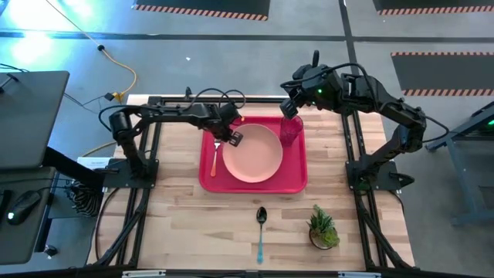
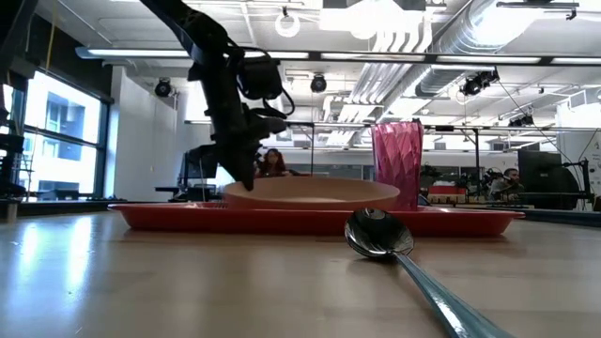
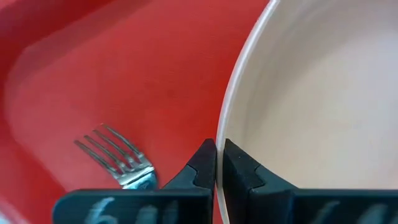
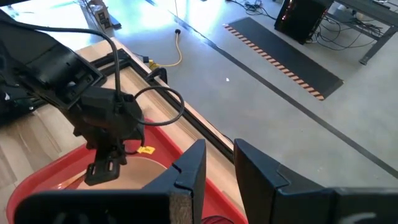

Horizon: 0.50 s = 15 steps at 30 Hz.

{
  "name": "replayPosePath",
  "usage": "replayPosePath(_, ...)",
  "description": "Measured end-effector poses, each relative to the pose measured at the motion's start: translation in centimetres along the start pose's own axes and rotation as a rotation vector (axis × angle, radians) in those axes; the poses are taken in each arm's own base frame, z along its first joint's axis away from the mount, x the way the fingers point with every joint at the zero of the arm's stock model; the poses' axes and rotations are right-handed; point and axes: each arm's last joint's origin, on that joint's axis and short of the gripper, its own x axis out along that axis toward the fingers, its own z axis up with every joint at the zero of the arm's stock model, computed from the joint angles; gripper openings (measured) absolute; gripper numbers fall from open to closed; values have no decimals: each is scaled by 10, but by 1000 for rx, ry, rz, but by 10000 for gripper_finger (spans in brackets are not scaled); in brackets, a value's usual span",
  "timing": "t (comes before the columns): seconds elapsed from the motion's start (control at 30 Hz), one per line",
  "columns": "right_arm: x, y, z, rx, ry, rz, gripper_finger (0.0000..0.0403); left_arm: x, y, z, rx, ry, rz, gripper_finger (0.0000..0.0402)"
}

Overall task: Pick and place plate/cup/fork/spoon on tray
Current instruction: Put the plate on the tray to the right of the fork

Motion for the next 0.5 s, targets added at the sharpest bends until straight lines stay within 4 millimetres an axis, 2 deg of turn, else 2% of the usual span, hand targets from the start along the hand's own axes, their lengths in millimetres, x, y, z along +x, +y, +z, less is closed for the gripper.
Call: replayPosePath(0.5, 0, 0, 0, 16, 2, 0, 75, 3, -3, -1, -99, 28, -38, 5)
